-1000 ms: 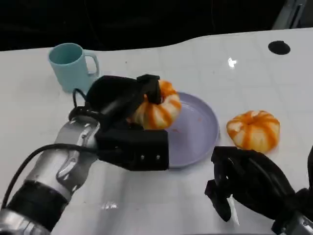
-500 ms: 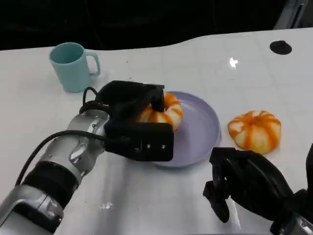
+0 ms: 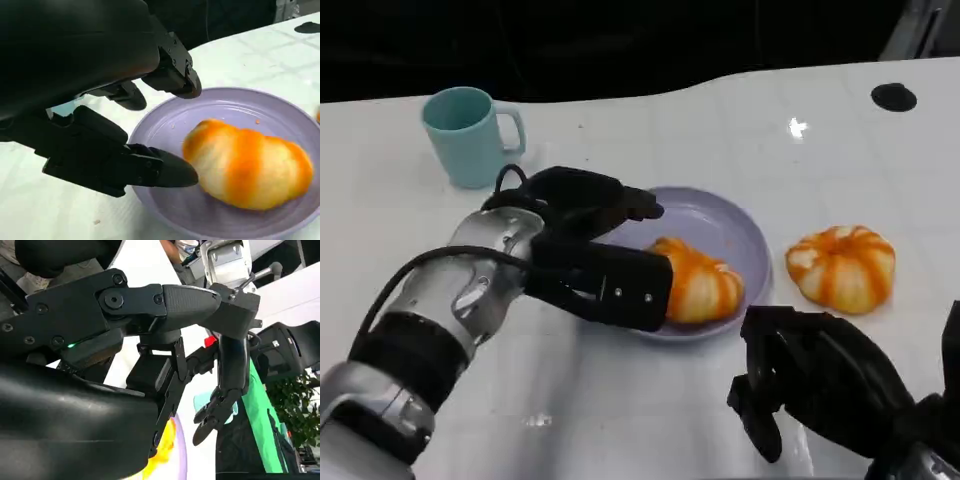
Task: Grasp the bread from the table and place it into the plate.
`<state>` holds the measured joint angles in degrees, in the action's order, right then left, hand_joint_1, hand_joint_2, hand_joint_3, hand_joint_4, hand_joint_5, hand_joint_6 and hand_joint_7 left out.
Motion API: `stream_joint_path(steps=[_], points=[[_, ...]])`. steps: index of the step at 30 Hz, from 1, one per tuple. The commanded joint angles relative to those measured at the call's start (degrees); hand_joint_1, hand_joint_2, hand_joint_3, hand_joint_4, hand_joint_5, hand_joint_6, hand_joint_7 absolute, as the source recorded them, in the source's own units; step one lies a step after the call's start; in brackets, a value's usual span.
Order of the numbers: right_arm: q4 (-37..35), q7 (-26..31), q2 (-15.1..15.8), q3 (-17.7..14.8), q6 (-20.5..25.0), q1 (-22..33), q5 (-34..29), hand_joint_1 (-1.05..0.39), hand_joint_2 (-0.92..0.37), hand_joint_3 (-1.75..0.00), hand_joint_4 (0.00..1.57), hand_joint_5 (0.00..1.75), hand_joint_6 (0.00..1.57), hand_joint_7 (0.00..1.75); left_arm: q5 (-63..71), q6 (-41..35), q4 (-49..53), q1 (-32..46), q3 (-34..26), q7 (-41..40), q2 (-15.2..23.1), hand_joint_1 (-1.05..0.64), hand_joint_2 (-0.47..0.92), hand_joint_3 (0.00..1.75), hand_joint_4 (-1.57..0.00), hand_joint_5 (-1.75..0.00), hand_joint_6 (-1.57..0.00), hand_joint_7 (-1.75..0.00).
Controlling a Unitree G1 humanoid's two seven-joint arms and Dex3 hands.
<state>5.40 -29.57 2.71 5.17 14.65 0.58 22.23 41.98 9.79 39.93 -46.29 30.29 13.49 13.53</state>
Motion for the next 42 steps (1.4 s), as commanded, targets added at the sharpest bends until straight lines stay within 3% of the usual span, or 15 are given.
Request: stream_joint_path(steps=[1, 7, 16, 21, 24, 25, 28, 30, 34, 37, 42], points=[[1.49, 0.32, 0.24, -0.13, 0.88, 0.9, 0.84, -0.97, -0.92, -0.41, 1.32, 1.57, 1.12, 1.55, -1.03, -0.46, -2.94, 0.48, -0.3, 2.79, 1.62, -0.82, 0.92, 0.3, -0.23, -0.31, -0.41, 0.0], [2.82, 0.31, 0.66, -0.55, 1.33, 1.73, 1.16, -0.97, -0.92, -0.41, 1.32, 1.58, 1.12, 1.54, -1.84, -0.15, -8.26, 3.52, -1.85, 1.86, 3.05, -0.79, 0.92, 0.29, -0.26, -0.33, -0.42, -0.01], [2.85, 0.38, 1.46, -1.21, 2.07, 1.73, 1.66, -0.97, -0.92, -0.43, 1.31, 1.59, 1.1, 1.55, -18.61, 1.63, -23.39, 16.62, -12.4, 5.3, 4.14, -0.66, 0.92, 0.27, -0.38, -0.47, -0.52, -0.04], [2.73, 0.27, 1.7, -1.57, 2.49, 1.73, 1.99, -0.96, -0.92, -0.42, 1.3, 1.59, 1.09, 1.54, -33.48, -1.09, -31.8, 24.53, -17.9, 10.23, 1.86, -0.58, 0.92, 0.23, -0.39, -0.78, -0.62, -0.06], [2.78, 0.16, 1.8, -1.59, 2.47, 1.87, 1.97, -0.96, -0.92, -0.42, 1.3, 1.59, 1.09, 1.54, -41.2, -3.89, -36.18, 29.72, -20.37, 11.26, -0.49, -0.54, 0.92, 0.19, -0.4, -1.09, -0.68, -0.13], [2.72, 0.05, 1.82, -1.57, 2.33, 1.91, 1.9, -0.95, -0.92, -0.43, 1.3, 1.59, 1.09, 1.54, -43.18, -4.71, -37.56, 31.45, -21.03, 11.24, -1.22, -0.53, 0.92, 0.18, -0.41, -1.3, -0.65, -0.37], [2.67, -0.22, 1.92, -1.51, 2.07, 2.1, 1.78, -0.96, -0.92, -0.42, 1.3, 1.6, 1.09, 1.55, -48.62, -7.11, -42.63, 37.47, -22.52, 11.23, -2.81, -0.54, 0.92, 0.24, -0.45, -1.59, -0.46, -1.17], [2.84, -0.21, 2.02, -1.41, 2.04, 2.3, 1.65, -0.96, -0.92, -0.42, 1.3, 1.6, 1.09, 1.55, -50.57, -9.41, -47.06, 41.79, -22.88, 11.38, -2.45, -0.6, 0.92, 0.28, -0.47, -1.7, -0.43, -1.42], [3.25, -0.16, 2.2, -1.33, 2.56, 2.74, 1.84, -0.96, -0.92, -0.42, 1.29, 1.6, 1.08, 1.55, -53.83, -14.12, -53.83, 48.44, -23.63, 11.9, -1.33, -0.61, 0.92, 0.39, -0.54, -1.74, -0.43, -1.58], [3.34, -0.25, 2.18, -1.27, 2.28, 3.0, 1.85, -0.96, -0.92, -0.41, 1.29, 1.6, 1.09, 1.55, -58.82, -19.58, -57.44, 52.5, -24.59, 11.21, -2.61, -0.61, 0.92, 0.4, -0.64, -1.75, -0.45, -1.69], [3.47, -0.52, 2.49, -1.19, 1.66, 3.17, 1.49, -0.96, -0.92, -0.45, 1.29, 1.6, 1.08, 1.55, -62.61, -24.89, -62.47, 58.89, -24.41, 9.27, -4.26, -0.57, 0.92, 0.44, -0.67, -1.75, -0.46, -1.74]])
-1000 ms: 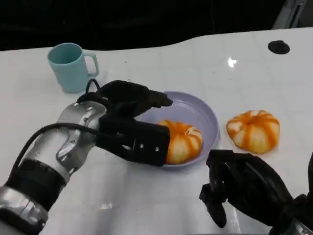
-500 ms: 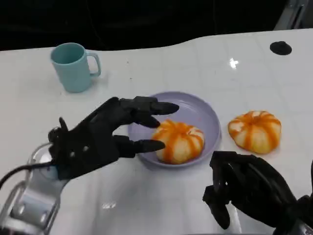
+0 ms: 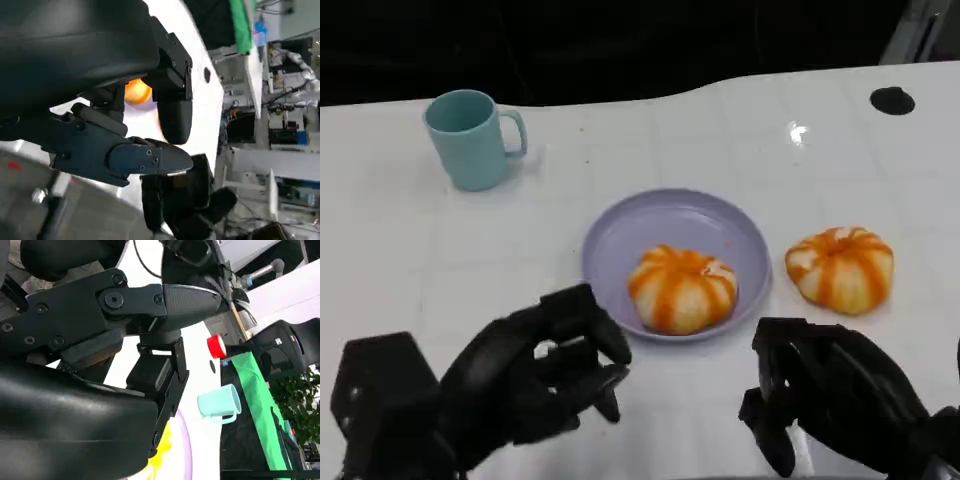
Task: Grasp the bread from the table and place it into the plate.
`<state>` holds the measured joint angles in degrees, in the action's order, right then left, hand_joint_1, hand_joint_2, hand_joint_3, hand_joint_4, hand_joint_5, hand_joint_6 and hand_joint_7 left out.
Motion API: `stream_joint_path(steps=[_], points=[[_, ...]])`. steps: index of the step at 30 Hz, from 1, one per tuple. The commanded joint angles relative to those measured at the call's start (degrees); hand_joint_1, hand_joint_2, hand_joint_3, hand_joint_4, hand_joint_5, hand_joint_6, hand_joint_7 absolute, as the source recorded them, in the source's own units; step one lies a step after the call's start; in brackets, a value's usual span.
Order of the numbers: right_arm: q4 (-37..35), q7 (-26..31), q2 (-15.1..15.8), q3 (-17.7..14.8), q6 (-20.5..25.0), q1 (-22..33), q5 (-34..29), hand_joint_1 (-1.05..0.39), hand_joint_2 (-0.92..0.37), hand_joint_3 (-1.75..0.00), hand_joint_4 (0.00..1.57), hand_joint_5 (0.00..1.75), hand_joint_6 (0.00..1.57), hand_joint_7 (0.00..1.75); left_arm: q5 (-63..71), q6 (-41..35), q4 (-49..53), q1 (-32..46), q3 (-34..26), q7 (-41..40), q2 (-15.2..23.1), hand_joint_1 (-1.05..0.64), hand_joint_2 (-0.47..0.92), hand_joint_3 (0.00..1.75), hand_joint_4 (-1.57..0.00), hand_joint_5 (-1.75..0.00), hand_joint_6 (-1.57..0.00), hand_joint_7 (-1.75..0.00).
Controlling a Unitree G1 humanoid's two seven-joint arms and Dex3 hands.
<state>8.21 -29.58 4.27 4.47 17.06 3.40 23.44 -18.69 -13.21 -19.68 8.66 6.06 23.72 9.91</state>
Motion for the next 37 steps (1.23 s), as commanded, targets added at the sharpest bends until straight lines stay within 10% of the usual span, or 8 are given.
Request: stream_joint_path(steps=[1, 37], points=[[0.64, -0.61, 1.05, -0.49, -0.82, 0.31, 0.24, -0.96, -0.92, -0.45, 1.29, 1.6, 1.08, 1.55, -2.27, -1.82, -2.93, 4.85, -0.04, -0.95, -1.08, -0.57, 0.92, 0.43, -0.69, -1.75, -0.46, -1.75], [-4.98, -2.06, 1.0, -1.68, -3.05, -4.03, -0.59, -0.95, -0.92, -0.46, 1.28, 1.6, 1.07, 1.54, -5.71, -1.81, 10.63, 0.37, -1.95, 3.88, -4.85, -0.61, 0.92, 0.29, -0.84, -1.75, -0.62, -1.75]])
